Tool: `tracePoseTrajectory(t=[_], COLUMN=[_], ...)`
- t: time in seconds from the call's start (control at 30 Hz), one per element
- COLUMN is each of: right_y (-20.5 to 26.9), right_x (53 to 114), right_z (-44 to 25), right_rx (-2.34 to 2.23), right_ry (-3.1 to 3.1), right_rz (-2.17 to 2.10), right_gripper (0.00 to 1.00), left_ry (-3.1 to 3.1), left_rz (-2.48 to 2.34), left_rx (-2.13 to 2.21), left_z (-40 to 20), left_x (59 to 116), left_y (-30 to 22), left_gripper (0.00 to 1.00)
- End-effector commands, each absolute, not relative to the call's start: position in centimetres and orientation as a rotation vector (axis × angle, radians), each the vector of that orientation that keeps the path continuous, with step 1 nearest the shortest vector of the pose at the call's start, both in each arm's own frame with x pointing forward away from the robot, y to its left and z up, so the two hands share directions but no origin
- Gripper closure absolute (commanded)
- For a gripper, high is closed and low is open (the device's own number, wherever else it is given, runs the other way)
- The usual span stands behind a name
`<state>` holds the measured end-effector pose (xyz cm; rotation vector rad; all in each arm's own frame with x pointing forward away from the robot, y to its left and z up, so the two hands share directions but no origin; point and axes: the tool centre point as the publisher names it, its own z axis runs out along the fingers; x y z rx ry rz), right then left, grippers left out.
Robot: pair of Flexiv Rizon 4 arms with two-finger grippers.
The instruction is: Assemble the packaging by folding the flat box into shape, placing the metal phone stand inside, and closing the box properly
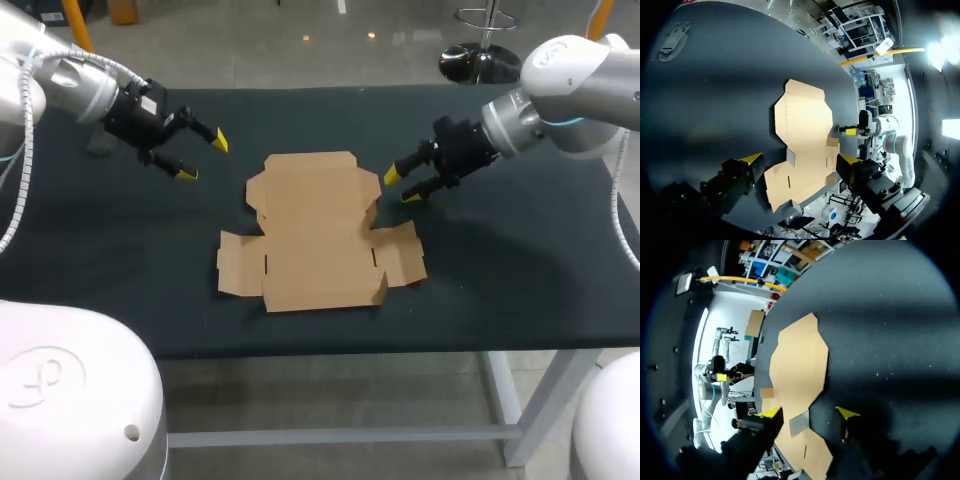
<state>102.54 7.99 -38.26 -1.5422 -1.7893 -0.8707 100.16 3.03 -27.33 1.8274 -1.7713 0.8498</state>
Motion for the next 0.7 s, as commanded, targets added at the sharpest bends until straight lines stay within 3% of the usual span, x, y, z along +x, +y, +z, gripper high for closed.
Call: tracePoseTrajectory(t=[0.03, 0.1, 0.7], right_y=[8.4, 8.6, 9.3], right_x=[103.6, 103.8, 105.4], right_z=[-39.0, -39.1, -40.6], right_rx=[-1.434, -1.432, -1.474], right_ry=[-1.784, -1.784, -1.773], right_rz=[-0.754, -0.758, -0.749], right_gripper=[0.46, 0.51, 0.51], left_ry=[-1.774, -1.771, -1.759], left_rz=[0.821, 0.82, 0.802], left_rx=[1.805, 1.801, 1.788], left_z=[-27.5, -27.7, -28.4], left_x=[100.7, 100.8, 100.8], left_y=[3.1, 3.1, 3.2], left_gripper=[0.0, 0.0, 0.0])
